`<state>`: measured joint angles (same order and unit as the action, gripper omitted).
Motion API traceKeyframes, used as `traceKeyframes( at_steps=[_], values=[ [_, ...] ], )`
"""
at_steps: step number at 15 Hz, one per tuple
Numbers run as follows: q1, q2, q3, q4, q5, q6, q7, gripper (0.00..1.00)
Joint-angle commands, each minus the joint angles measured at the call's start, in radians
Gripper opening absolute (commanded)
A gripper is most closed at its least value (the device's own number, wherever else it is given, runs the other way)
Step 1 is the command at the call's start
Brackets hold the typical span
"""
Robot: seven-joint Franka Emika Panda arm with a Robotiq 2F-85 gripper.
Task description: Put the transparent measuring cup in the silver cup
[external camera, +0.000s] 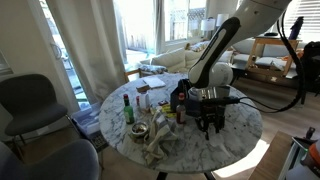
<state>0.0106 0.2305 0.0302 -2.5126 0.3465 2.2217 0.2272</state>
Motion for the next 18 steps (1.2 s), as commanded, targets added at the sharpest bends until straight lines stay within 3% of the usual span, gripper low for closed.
traceKeyframes(
  at_steps=[1, 5, 10, 15, 18],
  values=[
    [-0.024, -0.215, -0.023, -0.115, 0.013, 0.062, -0.071, 0.27],
    [-0.019, -0.418, -0.036, -0.159, -0.091, 0.106, 0.005, 0.27],
    [-0.058, -0.710, -0.007, -0.164, -0.234, 0.073, 0.120, 0.27],
    [-0.149, -0.985, 0.038, -0.114, -0.343, 0.025, 0.198, 0.27],
    [-0.228, -1.054, 0.067, -0.108, -0.396, 0.104, 0.236, 0.27]
  ],
)
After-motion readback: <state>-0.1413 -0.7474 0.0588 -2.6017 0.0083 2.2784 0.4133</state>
